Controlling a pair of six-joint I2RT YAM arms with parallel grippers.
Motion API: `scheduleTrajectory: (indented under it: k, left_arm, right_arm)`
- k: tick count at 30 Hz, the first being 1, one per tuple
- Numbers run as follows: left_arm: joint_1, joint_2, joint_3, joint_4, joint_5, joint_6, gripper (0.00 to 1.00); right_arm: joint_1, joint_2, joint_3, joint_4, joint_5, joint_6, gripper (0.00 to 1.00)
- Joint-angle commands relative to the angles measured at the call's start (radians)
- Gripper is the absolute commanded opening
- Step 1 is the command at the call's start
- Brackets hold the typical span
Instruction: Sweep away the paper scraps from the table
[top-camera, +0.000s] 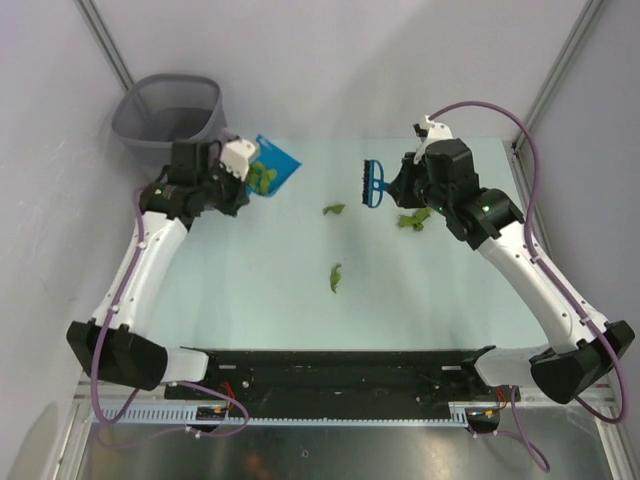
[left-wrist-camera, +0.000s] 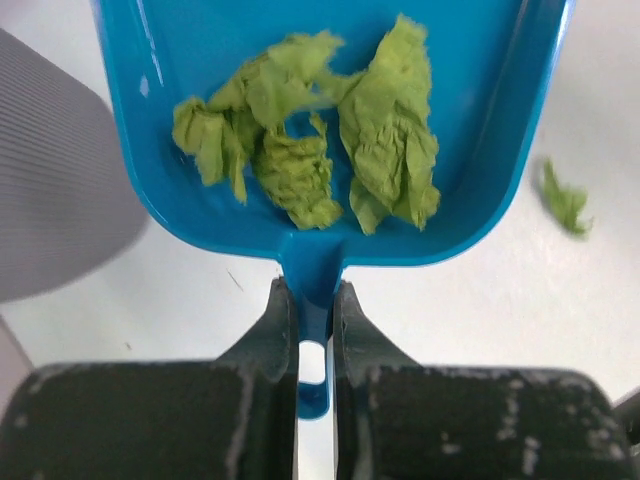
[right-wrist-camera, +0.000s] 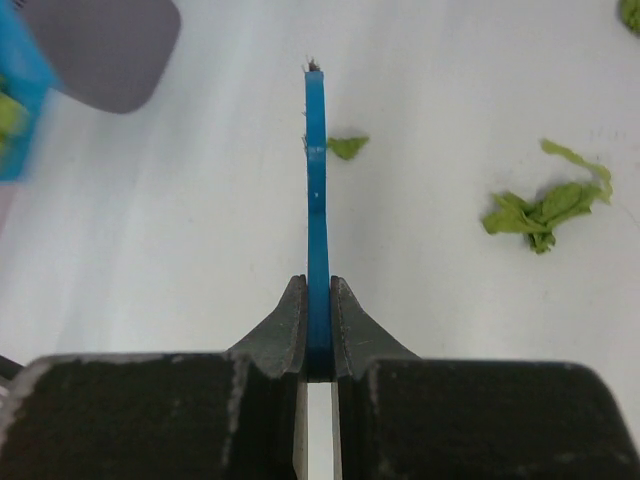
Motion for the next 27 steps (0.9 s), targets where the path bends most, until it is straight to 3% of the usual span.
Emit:
scheduleTrajectory:
  k: [1, 12, 22, 27]
  left_arm:
    - [0.028, -0.038, 0.177, 0.012, -0.078, -0.209, 0.0]
    - [0.171, 0.101, 0.542, 0.01, -0.288, -0.355, 0.0]
    - [0.179, 0.187, 0.677, 0.01, -0.722, -0.096, 0.0]
    - [0.179, 0.233, 0.724, 0.012, -0.865, 0.013, 0.0]
  right_arm:
    - [-0.007, 0.003, -0.038, -0.03, 0.015, -0.013, 0.0]
    - [-0.005, 0.023, -0.095, -0.042, -0.014, -0.018, 0.0]
    - [-0.003, 0.006, -0.176, -0.01, -0.063, -0.013, 0.0]
    - [-0.003, -0.012, -0.216, 0.013, -0.074, -0.007, 0.0]
